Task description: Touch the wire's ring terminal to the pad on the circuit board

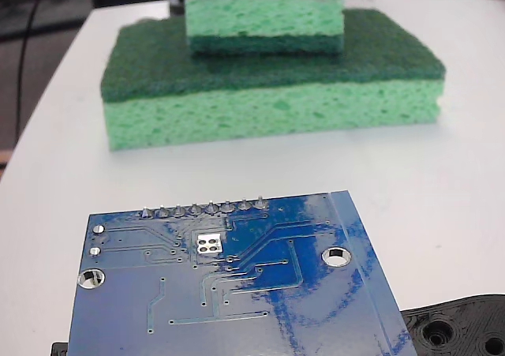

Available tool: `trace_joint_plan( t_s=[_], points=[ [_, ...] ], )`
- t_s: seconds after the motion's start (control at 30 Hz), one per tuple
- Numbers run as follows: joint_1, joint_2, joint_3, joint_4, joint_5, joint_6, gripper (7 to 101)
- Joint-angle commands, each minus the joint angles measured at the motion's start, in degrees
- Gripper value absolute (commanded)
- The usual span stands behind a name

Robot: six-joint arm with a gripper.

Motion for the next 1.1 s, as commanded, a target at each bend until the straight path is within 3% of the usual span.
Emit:
trace_joint_plan(
  t_s=[0.03, 0.23, 0.67, 1.1],
  points=[
    [0.53, 0.00, -1.85, 0.09, -0.53, -0.18, 100.3],
    [2.55, -4.66, -5.54, -1.32, -2.20, -0.88, 100.3],
    [5.98, -35.60, -24.17, -7.47, -5.54, -4.13, 100.3],
    [8.70, -49.66, -37.62, -2.72, -7.12, -5.54, 100.3]
  ],
)
